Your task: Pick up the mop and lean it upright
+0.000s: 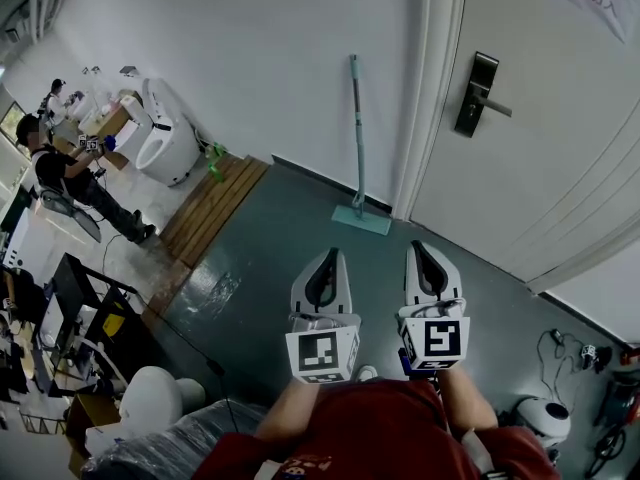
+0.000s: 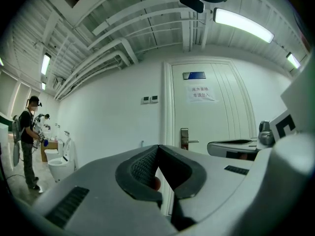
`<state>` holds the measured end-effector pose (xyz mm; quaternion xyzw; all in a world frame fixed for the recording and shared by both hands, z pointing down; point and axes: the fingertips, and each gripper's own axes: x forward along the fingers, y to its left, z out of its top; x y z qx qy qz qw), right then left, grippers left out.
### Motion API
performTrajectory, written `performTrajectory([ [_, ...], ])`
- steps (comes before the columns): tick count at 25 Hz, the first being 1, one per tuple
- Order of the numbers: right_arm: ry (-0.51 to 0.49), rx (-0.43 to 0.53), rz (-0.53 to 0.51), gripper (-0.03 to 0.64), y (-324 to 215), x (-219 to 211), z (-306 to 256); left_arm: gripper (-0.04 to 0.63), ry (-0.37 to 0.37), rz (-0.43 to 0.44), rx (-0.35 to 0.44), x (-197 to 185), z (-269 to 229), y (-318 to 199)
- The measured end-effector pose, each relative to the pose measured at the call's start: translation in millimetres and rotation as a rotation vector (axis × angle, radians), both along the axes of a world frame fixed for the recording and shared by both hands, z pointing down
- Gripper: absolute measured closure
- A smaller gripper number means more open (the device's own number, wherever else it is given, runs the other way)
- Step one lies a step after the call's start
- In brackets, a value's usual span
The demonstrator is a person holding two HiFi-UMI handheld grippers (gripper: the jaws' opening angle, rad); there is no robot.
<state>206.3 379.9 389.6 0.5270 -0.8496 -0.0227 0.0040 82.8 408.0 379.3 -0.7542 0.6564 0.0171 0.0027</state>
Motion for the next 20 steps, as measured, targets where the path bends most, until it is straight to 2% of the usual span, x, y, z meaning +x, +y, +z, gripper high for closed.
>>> performTrajectory([
  [4, 0.019, -0.006, 0.019, 0.598, -30, -7, 4, 0.581, 0.018, 0.006, 0.007, -10, 1, -35],
  [8, 0.009, -0.017, 0.028, 0.598, -63, -20, 6, 0.581, 0.006, 0.007, 0.009, -28, -1, -67],
  [10, 0.006, -0.019, 0.024, 0.598, -78, -32, 7, 0.581, 0.020, 0.004, 0.025, -39, -7, -81],
  [13, 0.004, -0.013, 0.024, 0.598, -99, -53, 4, 0.581, -0.008, 0.004, 0.010, -61, -5, -100],
  [20, 0.000, 0.000, 0.041, 0.598, -147, -103, -4, 0.581, -0.012, 0.026, 0.026, -108, -14, -148],
])
